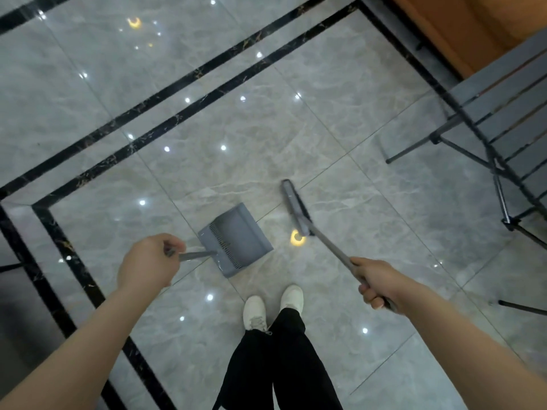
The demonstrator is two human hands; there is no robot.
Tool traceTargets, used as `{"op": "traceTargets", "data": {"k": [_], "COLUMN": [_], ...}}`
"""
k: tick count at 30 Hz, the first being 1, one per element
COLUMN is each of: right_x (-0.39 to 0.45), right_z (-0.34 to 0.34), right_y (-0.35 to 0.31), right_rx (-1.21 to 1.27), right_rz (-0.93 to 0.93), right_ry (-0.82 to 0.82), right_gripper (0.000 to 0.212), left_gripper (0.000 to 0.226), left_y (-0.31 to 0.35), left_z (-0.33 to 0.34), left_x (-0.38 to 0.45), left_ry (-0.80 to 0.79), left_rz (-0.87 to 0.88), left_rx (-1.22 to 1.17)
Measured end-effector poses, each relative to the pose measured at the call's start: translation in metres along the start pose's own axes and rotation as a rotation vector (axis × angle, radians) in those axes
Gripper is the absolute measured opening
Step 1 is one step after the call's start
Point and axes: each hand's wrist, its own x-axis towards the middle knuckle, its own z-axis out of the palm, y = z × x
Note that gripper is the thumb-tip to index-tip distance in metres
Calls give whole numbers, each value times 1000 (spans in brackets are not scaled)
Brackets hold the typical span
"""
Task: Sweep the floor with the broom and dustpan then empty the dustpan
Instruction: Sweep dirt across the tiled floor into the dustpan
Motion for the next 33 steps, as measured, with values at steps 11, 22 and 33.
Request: {"op": "traceTargets", "data": {"k": [11,22,33], "right_x": [-22,-38,-13], "right_z": [16,32,81], "right_y": [-39,-34,-29], "right_rx": [-145,-27,-264], "right_rz": [-44,51,-24], "right_ry": [67,-193,-38], "right_gripper": [48,40,51], "left_gripper": [26,28,32], "left_y": [-1,-3,-11], "left_z": [-2,-2,1], "left_x": [3,8,12], "left_ry": [-8,-6,12], "left_rz": [43,82,108], "left_rx": [-16,12,4]}}
